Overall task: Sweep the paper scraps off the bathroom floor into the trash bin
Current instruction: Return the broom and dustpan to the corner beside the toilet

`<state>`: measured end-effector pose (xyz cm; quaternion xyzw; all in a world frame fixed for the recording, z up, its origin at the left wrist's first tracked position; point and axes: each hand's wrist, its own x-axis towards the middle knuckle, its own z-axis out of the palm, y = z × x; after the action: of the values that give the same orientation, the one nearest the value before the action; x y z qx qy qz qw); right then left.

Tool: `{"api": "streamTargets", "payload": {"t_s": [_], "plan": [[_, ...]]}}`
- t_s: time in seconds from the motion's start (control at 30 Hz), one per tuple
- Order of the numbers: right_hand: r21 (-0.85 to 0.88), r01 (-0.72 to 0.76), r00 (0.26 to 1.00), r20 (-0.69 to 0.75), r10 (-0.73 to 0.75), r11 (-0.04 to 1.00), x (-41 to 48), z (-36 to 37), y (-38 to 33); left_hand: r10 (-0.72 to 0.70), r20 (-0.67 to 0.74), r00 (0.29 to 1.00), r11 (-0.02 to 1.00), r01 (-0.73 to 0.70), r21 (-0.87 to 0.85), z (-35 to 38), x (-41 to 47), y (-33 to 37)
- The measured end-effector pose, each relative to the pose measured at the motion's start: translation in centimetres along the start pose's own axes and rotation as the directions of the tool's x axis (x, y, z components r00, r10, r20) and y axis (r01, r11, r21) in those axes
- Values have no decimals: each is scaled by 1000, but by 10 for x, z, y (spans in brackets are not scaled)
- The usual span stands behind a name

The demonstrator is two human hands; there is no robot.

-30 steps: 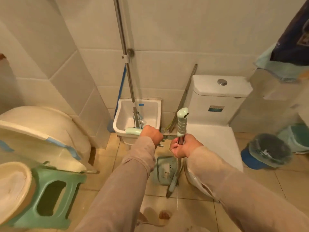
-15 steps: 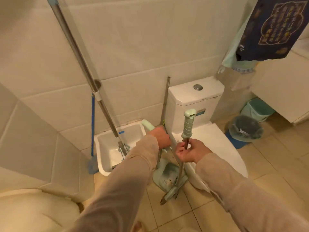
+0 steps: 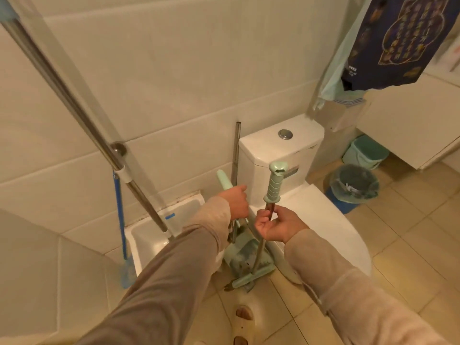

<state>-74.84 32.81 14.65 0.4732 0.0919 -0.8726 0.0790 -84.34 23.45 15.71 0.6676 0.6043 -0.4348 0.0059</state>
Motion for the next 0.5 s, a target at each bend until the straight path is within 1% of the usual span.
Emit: {"api": "streamTargets", "payload": {"t_s": [0.13,0.33,0.43,0.5], "plan": [[-51,-47,999,-17,46,998,25,19,-12,-50,49,998,998,52,-41,18,9,-19],[-66,-44,999,-34,42,997,57,55,-40,-173,-78,982,979,162,-127,38,30,-58],[-64,-60,998,-36,58,996,68,75,-46,-203,-83,976,970,189,-152,51,33,-71],[-67,-67,997,-41,64,996,75,92,-52,-219,-69,973,971,210,-115,59,33,-82]]}}
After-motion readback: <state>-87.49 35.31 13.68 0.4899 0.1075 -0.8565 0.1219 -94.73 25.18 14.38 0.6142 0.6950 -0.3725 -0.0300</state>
